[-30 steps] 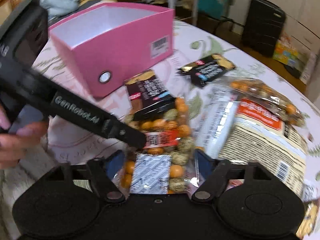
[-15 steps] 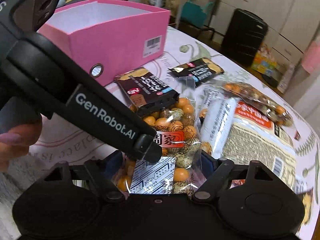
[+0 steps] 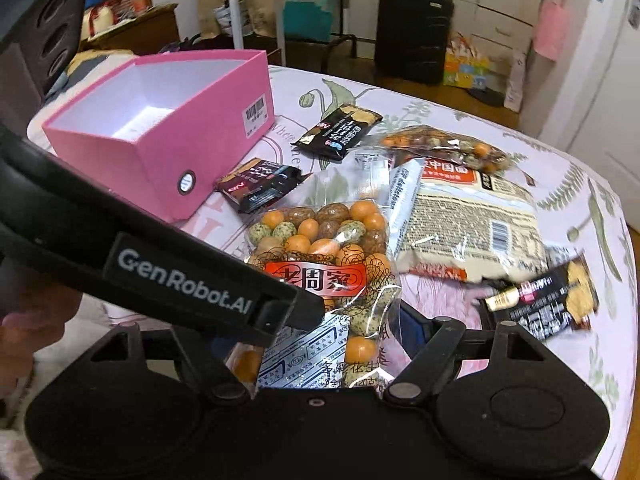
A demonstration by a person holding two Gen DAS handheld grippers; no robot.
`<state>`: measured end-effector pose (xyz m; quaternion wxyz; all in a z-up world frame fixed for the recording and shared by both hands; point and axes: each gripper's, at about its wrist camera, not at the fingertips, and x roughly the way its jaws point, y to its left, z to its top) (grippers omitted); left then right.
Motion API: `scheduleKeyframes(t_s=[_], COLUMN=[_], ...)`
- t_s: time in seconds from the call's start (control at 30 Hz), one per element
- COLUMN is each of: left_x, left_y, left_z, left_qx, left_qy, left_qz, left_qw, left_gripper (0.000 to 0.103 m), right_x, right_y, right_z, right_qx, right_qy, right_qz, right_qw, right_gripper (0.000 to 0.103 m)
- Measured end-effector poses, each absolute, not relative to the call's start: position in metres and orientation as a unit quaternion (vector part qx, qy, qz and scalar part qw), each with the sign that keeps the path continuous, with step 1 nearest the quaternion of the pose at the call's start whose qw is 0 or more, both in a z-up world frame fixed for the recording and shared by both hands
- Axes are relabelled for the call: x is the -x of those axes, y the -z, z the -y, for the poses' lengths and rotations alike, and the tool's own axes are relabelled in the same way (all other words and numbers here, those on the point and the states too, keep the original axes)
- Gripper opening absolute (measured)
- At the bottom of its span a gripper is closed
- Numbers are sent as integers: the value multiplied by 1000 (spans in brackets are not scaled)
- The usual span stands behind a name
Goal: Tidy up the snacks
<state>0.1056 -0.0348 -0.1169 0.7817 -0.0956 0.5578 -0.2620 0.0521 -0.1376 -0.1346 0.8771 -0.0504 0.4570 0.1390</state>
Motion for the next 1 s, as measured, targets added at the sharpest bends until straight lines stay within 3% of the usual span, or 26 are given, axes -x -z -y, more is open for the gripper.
scheduleKeyframes(t_s=[0.53, 1.0], left_x=[-76, -78], left_y=[66, 16], left_z=[-4, -106], left_qx=[71, 96], left_qy=[269, 191], left_qz=[-554, -479], left_qw=[785, 852], left_gripper=[47, 47], right_x=[-28, -63], right_y=[91, 47], right_z=[106, 19], right_qx=[43, 93], right_qy=[-164, -256], right_qz=[-452, -378], right_qw=[876, 885], right_gripper=[82, 82])
